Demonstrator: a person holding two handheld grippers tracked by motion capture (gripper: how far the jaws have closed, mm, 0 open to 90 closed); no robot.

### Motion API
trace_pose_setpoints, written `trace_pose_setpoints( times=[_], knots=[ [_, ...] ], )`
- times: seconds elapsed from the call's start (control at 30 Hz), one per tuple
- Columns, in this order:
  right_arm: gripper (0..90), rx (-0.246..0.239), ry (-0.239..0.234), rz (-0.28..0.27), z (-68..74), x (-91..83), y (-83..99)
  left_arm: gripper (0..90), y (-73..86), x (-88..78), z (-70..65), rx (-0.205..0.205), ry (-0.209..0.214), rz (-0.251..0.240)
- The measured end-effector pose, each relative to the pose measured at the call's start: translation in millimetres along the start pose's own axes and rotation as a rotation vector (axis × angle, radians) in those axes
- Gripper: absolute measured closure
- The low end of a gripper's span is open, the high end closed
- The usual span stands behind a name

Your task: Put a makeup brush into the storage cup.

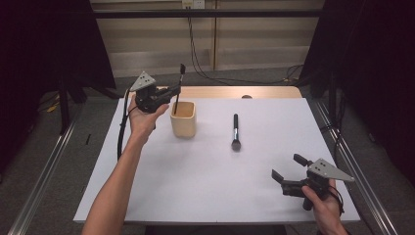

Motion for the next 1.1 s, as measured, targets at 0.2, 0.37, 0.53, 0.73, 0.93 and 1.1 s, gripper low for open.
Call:
trace_pose_setpoints(
  times=[0.2, 0.37, 0.53, 0.73, 0.93, 1.1],
  knots=[
    [0.0, -0.004, 0.005, -0.001, -1.7, -0.5, 0.2, 85.7, 5.0, 5.5, 4.4, -0.004, -0.013, 0.002],
    [0.0, -0.008, 0.001, 0.002, -1.3, 0.0, 0.5, 85.7, 7.6, 9.8, 7.7, -0.014, -0.011, -0.001],
    [0.0, -0.005, 0.003, 0.001, -1.8, -0.5, 0.5, 85.7, 15.0, 12.3, 9.6, -0.011, -0.016, 0.019],
    [0.0, -0.004, 0.000, 0.003, -1.1, -0.1, 0.8, 85.7, 24.5, 12.3, 7.6, -0.005, -0.013, 0.032],
    [0.0, -0.005, -0.001, 0.003, -0.9, -0.2, 0.8, 85.7, 32.9, 11.7, 8.9, -0.022, -0.012, 0.036],
    [0.0, -0.007, -0.001, 0.005, -0.8, 0.2, 1.0, 85.7, 40.3, 12.8, 3.8, -0.008, -0.007, 0.042]
  ],
)
Point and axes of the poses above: each handheld gripper's, and its own axes: x roughly forward along the jaws, y roughly out of its underside, z roughly to its left, the point moved 10 cm from there along x, roughly forward along the jaws, and after that the axes turned 3 degrees about -y, right-handed, at the moved point
